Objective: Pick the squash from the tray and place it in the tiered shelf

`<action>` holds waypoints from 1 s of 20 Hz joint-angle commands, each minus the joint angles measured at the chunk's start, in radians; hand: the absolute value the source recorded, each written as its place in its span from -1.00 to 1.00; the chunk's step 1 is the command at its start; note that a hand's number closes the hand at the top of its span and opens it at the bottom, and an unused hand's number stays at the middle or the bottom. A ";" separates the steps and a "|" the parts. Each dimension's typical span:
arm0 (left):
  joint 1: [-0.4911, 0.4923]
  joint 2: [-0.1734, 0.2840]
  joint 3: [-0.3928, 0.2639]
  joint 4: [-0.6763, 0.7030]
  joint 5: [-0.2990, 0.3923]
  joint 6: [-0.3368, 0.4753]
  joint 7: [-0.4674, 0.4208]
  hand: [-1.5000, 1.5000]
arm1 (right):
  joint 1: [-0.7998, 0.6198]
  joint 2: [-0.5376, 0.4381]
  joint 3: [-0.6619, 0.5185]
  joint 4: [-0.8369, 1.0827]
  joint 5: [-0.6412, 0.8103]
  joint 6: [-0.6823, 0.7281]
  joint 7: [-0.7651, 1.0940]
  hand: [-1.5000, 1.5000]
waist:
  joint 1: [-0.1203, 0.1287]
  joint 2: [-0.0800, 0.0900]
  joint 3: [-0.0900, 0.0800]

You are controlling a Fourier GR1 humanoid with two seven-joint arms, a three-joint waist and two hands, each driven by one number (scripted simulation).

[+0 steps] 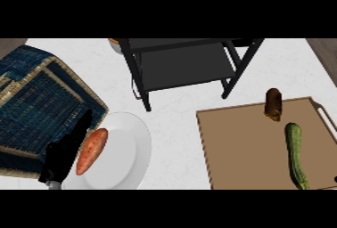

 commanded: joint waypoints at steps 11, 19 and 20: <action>-0.108 -0.031 -0.004 0.108 -0.008 -0.054 0.013 0.00 | -0.271 -0.281 0.291 -0.094 0.337 0.150 0.809 -1.00 | 0.071 0.011 0.001; -0.060 -0.044 -0.007 0.066 -0.013 -0.056 0.005 0.00 | -0.433 -0.135 0.426 0.002 0.329 0.229 0.957 -1.00 | 0.064 0.004 0.001; -0.086 -0.036 0.001 0.114 -0.024 -0.066 -0.024 0.00 | -0.472 -0.078 0.479 0.066 0.377 0.193 0.970 -1.00 | 0.076 0.010 0.001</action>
